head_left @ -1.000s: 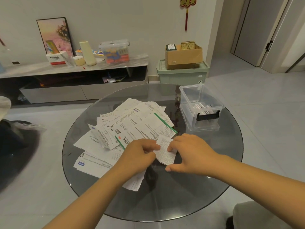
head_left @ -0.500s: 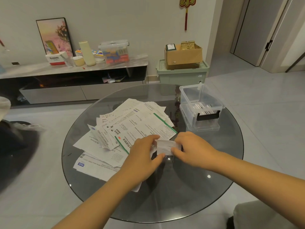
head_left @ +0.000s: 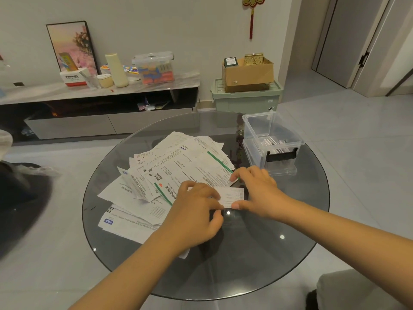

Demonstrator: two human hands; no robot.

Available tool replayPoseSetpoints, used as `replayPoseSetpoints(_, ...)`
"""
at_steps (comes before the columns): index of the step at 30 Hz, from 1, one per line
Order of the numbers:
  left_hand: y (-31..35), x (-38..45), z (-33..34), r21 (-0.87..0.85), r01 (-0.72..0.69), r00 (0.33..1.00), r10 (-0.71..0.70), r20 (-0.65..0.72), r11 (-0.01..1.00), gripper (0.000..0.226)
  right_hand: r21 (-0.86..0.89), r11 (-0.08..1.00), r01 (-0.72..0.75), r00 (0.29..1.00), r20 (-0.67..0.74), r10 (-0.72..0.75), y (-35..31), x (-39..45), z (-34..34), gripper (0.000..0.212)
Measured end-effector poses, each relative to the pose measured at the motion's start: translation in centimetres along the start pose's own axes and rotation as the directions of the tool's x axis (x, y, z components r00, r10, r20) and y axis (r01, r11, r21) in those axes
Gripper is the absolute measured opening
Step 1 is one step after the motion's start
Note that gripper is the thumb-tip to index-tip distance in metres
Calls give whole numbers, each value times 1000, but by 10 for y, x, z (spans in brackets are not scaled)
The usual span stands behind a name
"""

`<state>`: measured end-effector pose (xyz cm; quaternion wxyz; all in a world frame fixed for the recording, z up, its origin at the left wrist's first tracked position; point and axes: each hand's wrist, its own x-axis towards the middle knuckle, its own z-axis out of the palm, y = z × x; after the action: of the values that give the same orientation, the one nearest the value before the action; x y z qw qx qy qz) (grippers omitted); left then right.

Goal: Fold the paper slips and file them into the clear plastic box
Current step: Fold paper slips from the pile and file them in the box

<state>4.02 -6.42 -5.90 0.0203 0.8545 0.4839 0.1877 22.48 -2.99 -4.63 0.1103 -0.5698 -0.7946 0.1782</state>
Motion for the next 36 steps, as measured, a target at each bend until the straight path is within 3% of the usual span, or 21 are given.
replayPoseSetpoints(5, 0, -3, -5, -65, 62, 997, -60, 38, 996, 42, -159, 979, 130, 987, -69, -142, 4, -13, 4, 37)
replayPoseSetpoints(7, 1, -3, -4, -103, 61, 997, -56, 52, 993, 42, -300, 922, 245, 945, -136, -296, 7, -18, 11, 32)
replayPoseSetpoints(9, 2, -2, -2, -127, 57, 996, -49, 69, 990, 42, -444, 854, 271, 922, -137, -363, 12, -21, 17, 33)
replayPoseSetpoints(15, 15, 7, 2, -190, 28, 992, -3, 130, 981, 46, -527, 824, 208, 946, -104, -306, 23, -36, 12, 23)
replayPoseSetpoints(20, 38, 21, 13, -169, -36, 985, 64, 162, 985, 53, -541, 830, 134, 961, -132, -241, 46, -44, 0, 28)
replayPoseSetpoints(29, 53, 49, 30, -150, -28, 980, 56, 189, 988, 61, -441, 897, 14, 962, -238, -132, 75, -40, -12, 17)
replayPoseSetpoints(36, 54, 56, 31, -175, -2, 987, 30, 156, 984, 47, -418, 907, 54, 967, -205, -152, 73, -40, -15, 35)
